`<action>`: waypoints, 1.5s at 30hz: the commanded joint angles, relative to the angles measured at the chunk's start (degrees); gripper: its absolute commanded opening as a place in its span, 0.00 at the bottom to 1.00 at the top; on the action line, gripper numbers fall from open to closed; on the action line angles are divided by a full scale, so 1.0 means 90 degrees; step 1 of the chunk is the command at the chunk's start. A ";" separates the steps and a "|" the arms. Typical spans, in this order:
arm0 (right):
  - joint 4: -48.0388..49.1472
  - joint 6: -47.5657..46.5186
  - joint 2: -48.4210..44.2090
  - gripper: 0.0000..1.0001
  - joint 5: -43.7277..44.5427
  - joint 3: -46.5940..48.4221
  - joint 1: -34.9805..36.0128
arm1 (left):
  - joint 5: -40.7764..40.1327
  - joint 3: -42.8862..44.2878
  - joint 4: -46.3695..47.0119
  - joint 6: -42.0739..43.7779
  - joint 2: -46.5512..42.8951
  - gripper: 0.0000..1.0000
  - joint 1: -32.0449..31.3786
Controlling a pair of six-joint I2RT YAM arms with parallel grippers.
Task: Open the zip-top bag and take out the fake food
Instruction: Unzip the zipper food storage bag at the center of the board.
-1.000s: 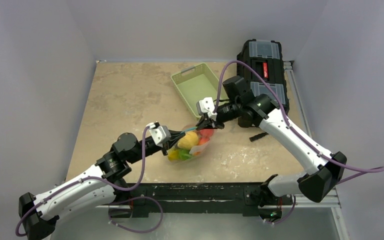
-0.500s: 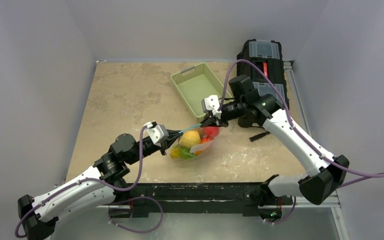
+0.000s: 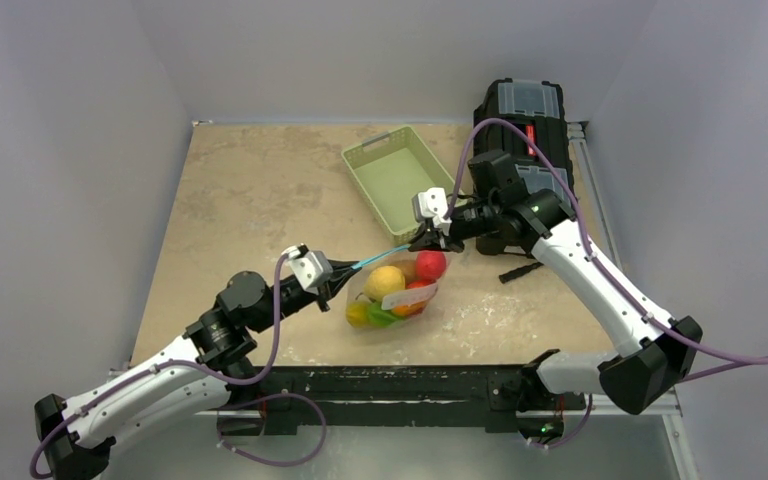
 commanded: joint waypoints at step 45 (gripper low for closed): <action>-0.0035 -0.0323 -0.0414 0.00 0.0087 -0.0159 -0.0822 | -0.0420 -0.0197 -0.0243 -0.0074 -0.0499 0.00 0.0050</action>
